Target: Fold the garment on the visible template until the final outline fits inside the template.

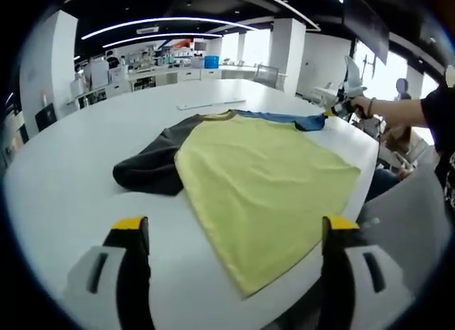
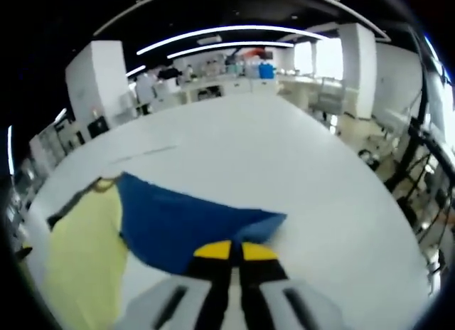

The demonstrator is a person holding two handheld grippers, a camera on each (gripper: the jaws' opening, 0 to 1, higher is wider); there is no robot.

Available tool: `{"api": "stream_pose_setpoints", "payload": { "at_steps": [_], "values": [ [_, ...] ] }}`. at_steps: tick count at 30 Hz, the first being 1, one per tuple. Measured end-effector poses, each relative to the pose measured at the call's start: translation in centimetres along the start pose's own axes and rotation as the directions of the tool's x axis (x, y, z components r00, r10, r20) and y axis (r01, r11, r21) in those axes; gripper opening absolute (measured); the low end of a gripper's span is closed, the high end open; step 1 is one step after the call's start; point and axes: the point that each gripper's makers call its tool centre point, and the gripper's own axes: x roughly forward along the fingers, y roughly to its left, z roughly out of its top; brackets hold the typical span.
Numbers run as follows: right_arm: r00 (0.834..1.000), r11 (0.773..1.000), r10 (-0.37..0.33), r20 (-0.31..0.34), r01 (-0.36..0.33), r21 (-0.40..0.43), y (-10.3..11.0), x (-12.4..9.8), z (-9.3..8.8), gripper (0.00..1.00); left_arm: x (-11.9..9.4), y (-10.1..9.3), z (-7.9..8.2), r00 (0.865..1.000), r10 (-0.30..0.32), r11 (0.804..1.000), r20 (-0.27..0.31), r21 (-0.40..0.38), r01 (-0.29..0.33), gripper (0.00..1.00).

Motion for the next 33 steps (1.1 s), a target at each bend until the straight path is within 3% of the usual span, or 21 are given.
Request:
{"api": "stream_pose_setpoints", "payload": {
  "at_steps": [10, 26, 33],
  "values": [
    [0.999, 0.994, 0.042, 0.004, -0.041, -0.102, 2.7, 1.2, 3.8, 0.0, 0.1, 0.1, -0.1, 1.0, -0.009, 1.0, -0.001, -0.01, 0.009, 0.99],
    [0.996, 0.969, 0.087, -0.028, -0.091, -0.23, 7.5, 2.1, 6.4, 0.0, 0.3, 0.2, -0.3, 1.0, -0.007, 1.0, -0.007, -0.025, 0.007, 0.99],
    [0.994, 0.952, 0.099, -0.04, -0.106, -0.287, 9.2, 3.7, 7.9, 0.0, 0.5, 0.3, -0.2, 1.0, -0.007, 1.0, -0.007, -0.024, 0.007, 0.99]
  ]
}}
